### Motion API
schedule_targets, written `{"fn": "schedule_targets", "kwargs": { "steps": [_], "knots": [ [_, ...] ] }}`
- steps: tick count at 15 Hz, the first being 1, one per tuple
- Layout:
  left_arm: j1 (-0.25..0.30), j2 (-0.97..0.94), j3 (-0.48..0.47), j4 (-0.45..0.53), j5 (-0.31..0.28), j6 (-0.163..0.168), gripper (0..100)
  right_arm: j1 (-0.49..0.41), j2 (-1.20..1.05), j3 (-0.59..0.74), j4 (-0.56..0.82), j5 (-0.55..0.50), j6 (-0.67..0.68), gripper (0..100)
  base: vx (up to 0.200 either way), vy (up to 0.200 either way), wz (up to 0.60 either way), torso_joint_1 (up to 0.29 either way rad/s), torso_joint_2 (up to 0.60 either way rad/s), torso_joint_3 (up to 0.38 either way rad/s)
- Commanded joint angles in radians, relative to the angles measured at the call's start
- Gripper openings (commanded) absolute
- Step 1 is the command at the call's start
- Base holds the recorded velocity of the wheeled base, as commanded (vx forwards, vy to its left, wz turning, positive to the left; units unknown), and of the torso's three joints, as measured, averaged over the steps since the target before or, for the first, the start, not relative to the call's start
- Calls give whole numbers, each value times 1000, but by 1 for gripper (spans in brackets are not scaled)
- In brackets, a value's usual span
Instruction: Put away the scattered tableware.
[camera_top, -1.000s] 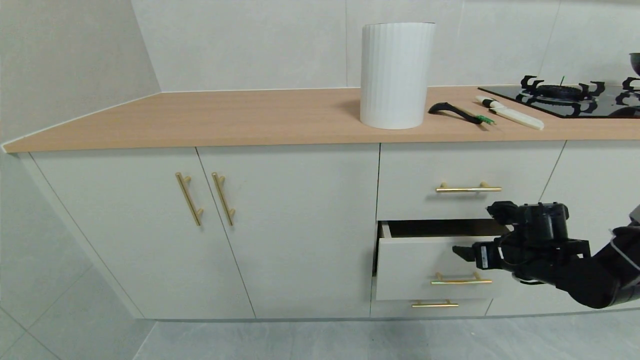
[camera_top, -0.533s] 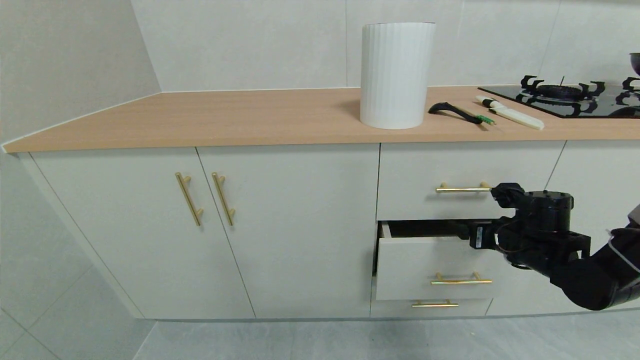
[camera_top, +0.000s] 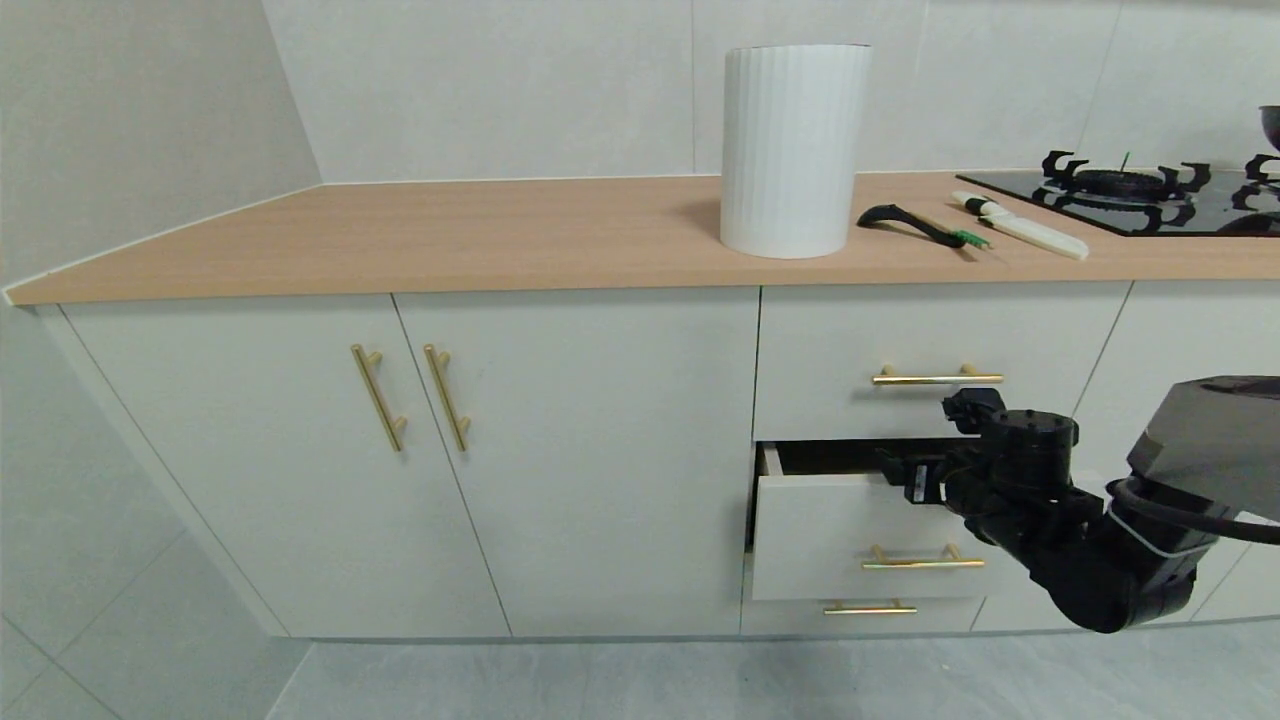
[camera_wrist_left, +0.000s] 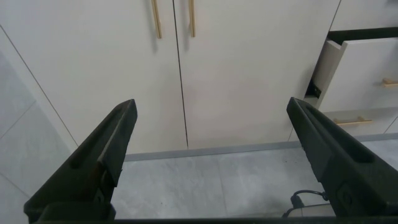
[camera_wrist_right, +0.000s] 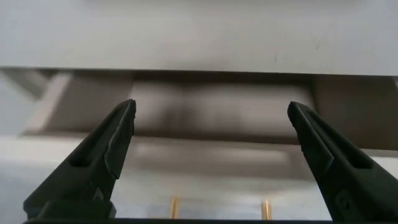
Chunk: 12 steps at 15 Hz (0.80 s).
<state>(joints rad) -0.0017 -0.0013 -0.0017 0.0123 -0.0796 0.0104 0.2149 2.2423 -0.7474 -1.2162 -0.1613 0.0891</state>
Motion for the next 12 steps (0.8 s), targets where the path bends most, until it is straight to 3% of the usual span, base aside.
{"fn": "schedule_targets", "kwargs": {
  "steps": [1, 4, 12],
  "knots": [
    [0, 1, 0, 0, 0, 0, 100, 1, 68, -30, -22, -12, 1, 100, 0, 0, 0, 0, 0, 0],
    [0, 1, 0, 0, 0, 0, 100, 1, 80, -21, -42, -12, 0, 100, 0, 0, 0, 0, 0, 0],
    [0, 1, 0, 0, 0, 0, 100, 1, -9, 37, 64, 0, -3, 100, 0, 0, 0, 0, 0, 0]
  ]
}}
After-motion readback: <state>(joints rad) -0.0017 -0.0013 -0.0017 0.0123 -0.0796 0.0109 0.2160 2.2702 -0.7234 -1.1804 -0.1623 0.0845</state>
